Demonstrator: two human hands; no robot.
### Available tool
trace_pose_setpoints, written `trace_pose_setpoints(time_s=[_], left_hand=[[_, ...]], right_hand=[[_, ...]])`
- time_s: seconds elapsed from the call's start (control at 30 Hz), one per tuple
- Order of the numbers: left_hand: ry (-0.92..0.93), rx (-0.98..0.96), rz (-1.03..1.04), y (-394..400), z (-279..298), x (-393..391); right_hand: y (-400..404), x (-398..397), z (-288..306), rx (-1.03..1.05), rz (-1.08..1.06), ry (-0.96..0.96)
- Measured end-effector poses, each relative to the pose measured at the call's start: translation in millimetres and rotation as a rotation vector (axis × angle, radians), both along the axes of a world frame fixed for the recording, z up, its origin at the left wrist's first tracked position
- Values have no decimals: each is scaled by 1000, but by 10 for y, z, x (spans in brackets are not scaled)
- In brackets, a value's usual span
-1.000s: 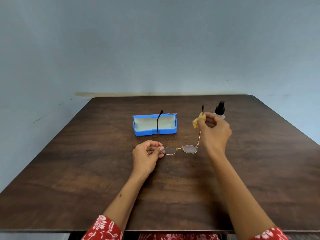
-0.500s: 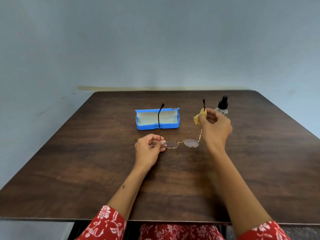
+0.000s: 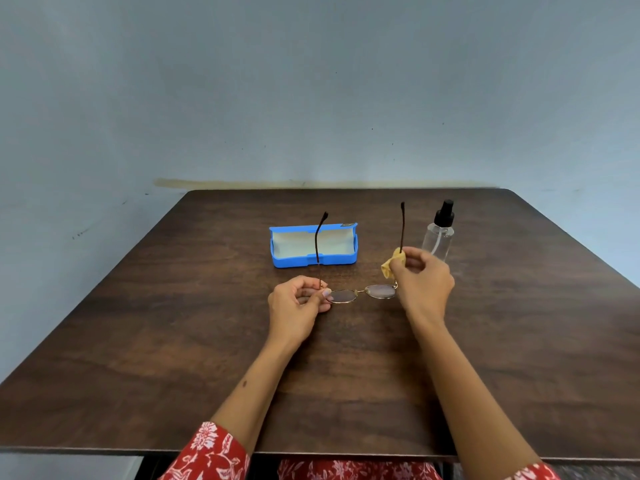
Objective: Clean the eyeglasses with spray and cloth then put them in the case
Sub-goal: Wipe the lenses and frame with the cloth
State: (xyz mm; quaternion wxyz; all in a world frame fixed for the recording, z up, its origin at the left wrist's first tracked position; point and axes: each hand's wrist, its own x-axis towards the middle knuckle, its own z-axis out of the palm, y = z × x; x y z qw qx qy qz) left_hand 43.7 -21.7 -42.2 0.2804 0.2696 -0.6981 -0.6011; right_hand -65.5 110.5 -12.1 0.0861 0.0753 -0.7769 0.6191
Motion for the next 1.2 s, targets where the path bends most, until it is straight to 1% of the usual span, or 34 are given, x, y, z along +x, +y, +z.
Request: trace_pose_setpoints(time_s=[0.2,0.33,0.4,0.53,0.67,0.77,0.83,0.97,1.13,1.2], left_hand=[[-15,-17,-19,-1,5,-6],[-7,-6,-21,7,18,-1],[-3,4,-22,10,23,4],[19,23,-16,10,25,10],[63,73,2,8,15,8],[73,82,17,10,12,6],[63,66,10,16,13,3],[21,35,-17,26,21,4],[10,36,-34,29,20,15],[13,40,-38,29,25,15]], right_hand=[[-43,-73,425,-164,-36,159],[-84,-95,507,-144,-17,243],[-90,-83,453,-133,-13,236],[-54,-55,258,-108,-16,162],[-22,-29,53,18,21,18],[7,12,-33,84,24,-35],[18,22,-12,73,12,-32],[7,1,179,-18,-22,31],[-27,-58,430,-110,-47,94],[-31,-70,491,-117,-51,123]])
